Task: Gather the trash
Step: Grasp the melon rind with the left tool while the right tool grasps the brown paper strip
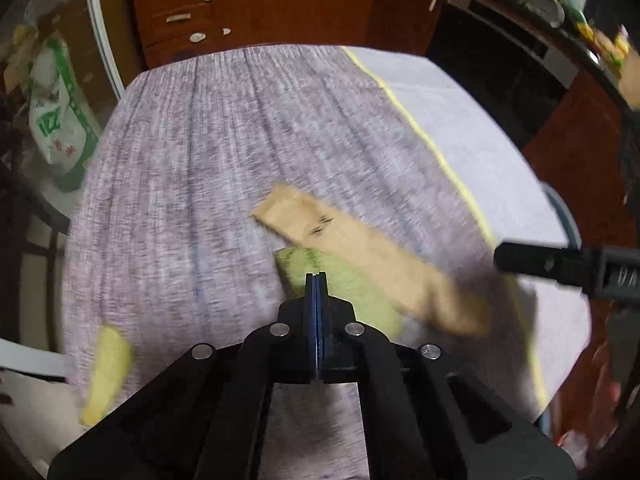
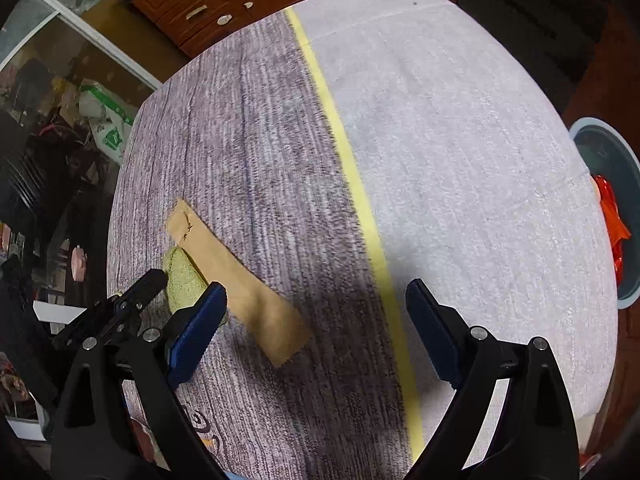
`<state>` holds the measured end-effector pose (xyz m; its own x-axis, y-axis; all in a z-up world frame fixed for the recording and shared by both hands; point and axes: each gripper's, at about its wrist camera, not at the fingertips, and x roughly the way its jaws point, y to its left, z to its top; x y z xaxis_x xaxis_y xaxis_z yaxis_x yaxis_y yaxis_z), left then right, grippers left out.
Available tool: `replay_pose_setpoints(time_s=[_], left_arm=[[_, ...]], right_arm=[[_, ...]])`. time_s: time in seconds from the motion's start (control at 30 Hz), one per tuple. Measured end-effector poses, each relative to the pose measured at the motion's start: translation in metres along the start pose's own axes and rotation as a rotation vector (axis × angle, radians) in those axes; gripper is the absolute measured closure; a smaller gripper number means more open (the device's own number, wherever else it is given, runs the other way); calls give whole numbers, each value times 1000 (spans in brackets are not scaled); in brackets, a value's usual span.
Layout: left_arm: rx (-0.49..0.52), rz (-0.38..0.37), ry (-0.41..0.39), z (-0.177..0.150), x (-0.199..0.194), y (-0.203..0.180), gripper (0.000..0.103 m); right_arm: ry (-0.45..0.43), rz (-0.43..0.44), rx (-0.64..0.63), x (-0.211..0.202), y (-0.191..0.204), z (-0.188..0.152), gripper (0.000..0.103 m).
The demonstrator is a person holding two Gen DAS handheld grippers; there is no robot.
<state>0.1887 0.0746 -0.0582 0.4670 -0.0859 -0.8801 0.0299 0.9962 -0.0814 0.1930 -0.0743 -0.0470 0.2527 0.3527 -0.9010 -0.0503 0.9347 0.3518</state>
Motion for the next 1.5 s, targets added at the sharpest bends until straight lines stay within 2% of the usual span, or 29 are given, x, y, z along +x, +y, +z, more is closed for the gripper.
replay_pose_setpoints(time_s=[0.07,0.23,0.3,0.33,0.37,0.6,0.73,0.77,0.87,1.03,1.1,1.13,1.17,1.23,1.3,1.37,1.5], left_arm=[[-36,-65,37,-2,1,12,102],[-84,-164,53,-6,-1,17,101],[-83,-181,62,-7,0,13,92],[-84,-191,67,-6,2,10,77],[-85,-192,64,-5,3,7,65],[-72,-142,53,2,15,-11,62],[-60,-93,88,4,19,-12,56],[-70,-95,91,4,20,-9,51],[-125,-115,119,3,25,-2,46],[-70,-53,143,7,34,-36,43],[-64,-6,127,7,37,-43,46],[-61,20,112,7,37,-46,64],[-60,4,111,7,37,-47,87],[-59,-21,112,8,37,-48,88],[-27,0,92,5,33,-53,88],[-2,-16,90,2,29,-53,88],[-5,-39,70,-3,11,-32,88]], right_arm=[[11,-1,-27,5,10,1,16],[16,-1,-37,8,19,4,16],[15,-5,-28,6,15,4,16],[12,-8,-22,5,13,4,16],[10,-11,-19,5,11,5,16],[14,-3,-1,5,-2,6,16],[18,23,10,6,-11,8,16],[18,31,14,6,-14,8,16],[19,52,29,7,-22,8,16],[30,90,44,11,-34,8,16],[25,103,52,10,-40,7,16],[23,106,58,9,-43,7,16],[21,109,63,8,-46,7,16],[15,112,69,6,-50,6,16],[15,112,66,5,-52,5,16],[16,112,52,5,-48,6,16],[21,115,-1,7,-29,8,16]])
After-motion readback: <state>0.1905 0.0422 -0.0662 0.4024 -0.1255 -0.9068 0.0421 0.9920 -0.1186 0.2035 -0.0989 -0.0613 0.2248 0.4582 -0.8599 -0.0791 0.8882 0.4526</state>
